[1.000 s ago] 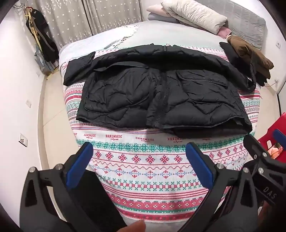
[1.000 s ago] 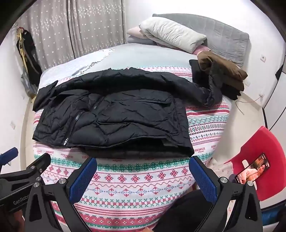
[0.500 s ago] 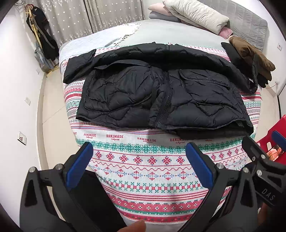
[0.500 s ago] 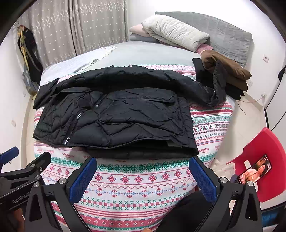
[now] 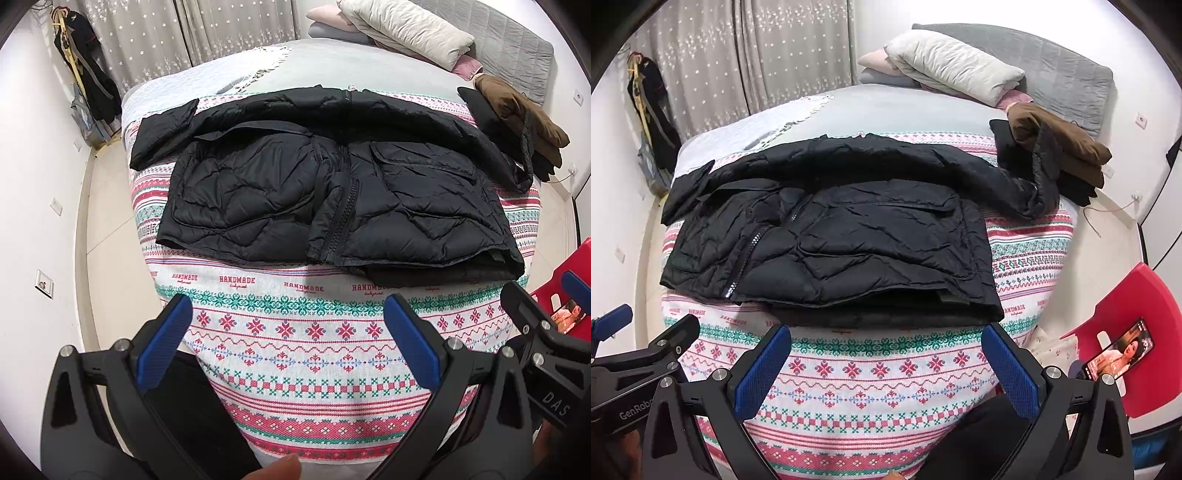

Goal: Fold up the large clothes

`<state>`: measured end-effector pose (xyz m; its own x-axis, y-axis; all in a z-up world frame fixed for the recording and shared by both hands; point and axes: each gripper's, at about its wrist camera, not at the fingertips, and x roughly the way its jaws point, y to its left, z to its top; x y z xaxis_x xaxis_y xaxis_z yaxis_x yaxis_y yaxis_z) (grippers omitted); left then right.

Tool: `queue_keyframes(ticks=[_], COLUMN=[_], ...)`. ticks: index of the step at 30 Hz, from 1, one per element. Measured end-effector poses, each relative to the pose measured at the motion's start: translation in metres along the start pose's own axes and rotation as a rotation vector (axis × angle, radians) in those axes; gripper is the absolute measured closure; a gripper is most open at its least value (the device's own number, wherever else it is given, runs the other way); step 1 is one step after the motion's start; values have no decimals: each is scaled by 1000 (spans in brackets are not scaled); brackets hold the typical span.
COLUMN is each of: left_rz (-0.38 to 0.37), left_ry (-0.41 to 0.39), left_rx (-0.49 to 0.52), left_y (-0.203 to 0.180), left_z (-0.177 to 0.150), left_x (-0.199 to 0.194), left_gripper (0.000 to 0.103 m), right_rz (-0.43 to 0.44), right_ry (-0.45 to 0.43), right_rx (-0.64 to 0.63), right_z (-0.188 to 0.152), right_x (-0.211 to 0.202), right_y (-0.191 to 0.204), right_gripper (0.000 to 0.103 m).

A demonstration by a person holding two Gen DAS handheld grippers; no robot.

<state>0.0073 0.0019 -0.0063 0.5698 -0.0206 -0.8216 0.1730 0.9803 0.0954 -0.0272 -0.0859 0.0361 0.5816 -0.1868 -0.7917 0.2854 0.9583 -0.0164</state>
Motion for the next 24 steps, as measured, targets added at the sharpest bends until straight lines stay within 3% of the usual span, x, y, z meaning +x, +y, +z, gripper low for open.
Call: queue_keyframes(ticks=[24], left_rz=[-3], left_ry=[5], left_rx=[-3], left_y=[1], left_z=[0], left_x=[-1], left_gripper=[0], right_rz=[10], right_ry=[9], right_rx=[-10], right_z=[-1], right_x=[1], right_y=[4], right_gripper=[0])
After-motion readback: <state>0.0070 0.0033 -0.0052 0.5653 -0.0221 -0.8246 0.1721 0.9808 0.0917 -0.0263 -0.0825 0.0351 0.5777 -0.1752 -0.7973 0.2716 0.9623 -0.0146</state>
